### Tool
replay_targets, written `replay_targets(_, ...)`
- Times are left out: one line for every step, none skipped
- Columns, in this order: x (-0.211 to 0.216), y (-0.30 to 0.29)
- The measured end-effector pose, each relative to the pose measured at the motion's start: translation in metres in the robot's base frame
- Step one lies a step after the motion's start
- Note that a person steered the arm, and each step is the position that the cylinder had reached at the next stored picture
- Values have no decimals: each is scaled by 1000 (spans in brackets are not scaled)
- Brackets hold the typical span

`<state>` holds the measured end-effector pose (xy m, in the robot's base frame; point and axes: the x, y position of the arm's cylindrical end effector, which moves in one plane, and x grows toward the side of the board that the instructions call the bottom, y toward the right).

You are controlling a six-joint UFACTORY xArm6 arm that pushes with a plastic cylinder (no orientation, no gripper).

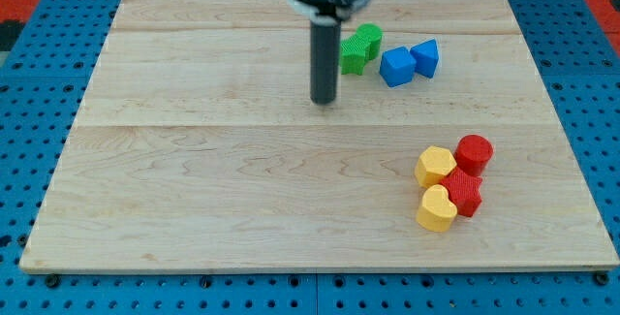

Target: Push the green star to the center

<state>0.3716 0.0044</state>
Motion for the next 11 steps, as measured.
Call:
replay_targets(-70, -11)
replay_targets(-83, -10)
replay_targets(-113, 32)
replay_targets(-118, 36)
replay_targets(-116, 47)
replay_targets(-116, 49)
replay_targets(-103, 49)
replay_targets(-42, 49)
replay_targets(-21, 49)
replay_targets(-18, 49)
replay_targets(14, 47)
